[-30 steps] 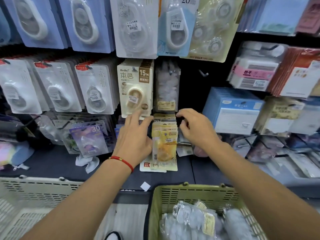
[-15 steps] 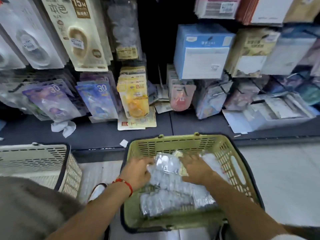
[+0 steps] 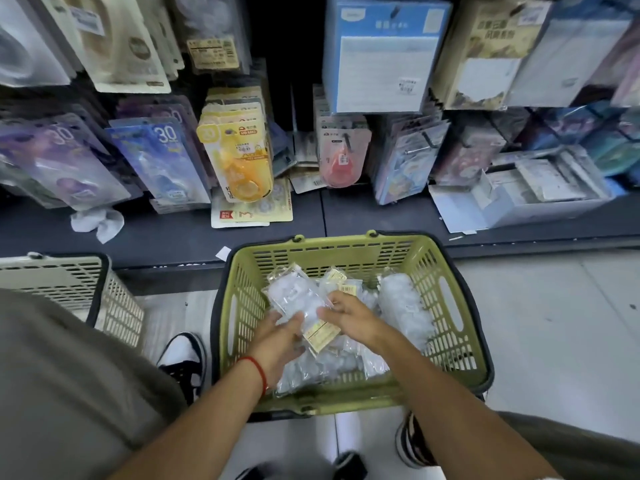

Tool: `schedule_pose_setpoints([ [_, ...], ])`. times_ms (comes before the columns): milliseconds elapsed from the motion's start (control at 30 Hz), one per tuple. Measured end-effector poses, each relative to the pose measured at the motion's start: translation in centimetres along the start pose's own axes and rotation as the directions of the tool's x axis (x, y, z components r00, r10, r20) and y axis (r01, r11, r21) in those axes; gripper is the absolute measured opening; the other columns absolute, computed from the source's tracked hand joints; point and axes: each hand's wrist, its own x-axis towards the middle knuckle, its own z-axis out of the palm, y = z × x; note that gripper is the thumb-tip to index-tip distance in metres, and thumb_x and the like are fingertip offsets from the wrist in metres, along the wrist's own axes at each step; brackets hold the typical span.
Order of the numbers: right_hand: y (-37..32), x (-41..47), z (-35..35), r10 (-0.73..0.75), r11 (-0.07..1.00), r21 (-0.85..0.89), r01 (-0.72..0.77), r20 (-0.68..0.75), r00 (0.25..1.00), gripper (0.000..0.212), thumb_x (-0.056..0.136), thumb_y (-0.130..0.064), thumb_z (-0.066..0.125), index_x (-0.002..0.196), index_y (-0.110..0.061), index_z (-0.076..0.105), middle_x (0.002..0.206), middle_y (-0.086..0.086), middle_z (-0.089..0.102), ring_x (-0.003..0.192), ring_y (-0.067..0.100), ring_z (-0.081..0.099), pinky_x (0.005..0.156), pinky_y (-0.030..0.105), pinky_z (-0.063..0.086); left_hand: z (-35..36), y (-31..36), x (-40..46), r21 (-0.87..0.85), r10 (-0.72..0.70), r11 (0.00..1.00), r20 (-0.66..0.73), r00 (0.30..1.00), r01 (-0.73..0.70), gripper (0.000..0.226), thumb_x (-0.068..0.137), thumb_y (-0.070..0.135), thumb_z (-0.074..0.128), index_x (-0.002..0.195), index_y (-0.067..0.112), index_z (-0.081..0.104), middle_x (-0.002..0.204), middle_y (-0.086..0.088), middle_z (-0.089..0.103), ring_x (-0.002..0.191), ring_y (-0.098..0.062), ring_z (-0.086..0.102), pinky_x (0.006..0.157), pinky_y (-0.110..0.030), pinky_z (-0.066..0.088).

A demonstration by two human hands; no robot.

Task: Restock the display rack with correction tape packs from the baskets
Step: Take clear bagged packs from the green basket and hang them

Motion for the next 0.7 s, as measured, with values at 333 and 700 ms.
schedule_pose_setpoints([
  [333, 5.8, -2.6, -6.3, -0.023, 0.506, -0.716, -0.481, -0.568, 0.822, 0.074, 0.098, -0.041, 0.068, 0.157, -0.026, 0.027, 0.154, 0.013, 0.04, 0.14, 0.033, 0.042, 0.111, 0.046, 0.041, -0.1, -1.8, -0.5, -0.07, 0.092, 0.993, -0.039, 0.995, -0.094, 0.064, 0.102, 0.021, 0.068, 0.159, 0.021, 0.039, 0.164, -0.008, 0.042, 0.145, -0.033, 0.046, 0.121, -0.056, 0.037],
  [700, 2.0, -6.9, -9.1, 0.083, 0.981, 0.189, 0.037, -0.587, 0.805, 0.031, 0.097, -0.005, 0.057, 0.126, -0.004, 0.066, 0.098, 0.013, 0.074, 0.077, 0.024, 0.075, 0.06, 0.035, 0.061, 0.3, -0.9, -1.0, -0.194, 0.024, 0.981, 0.034, 0.999, -0.017, 0.06, 0.1, 0.019, 0.07, 0.154, 0.014, 0.044, 0.147, -0.018, 0.059, 0.122, -0.037, 0.065, 0.086, -0.046, 0.061],
])
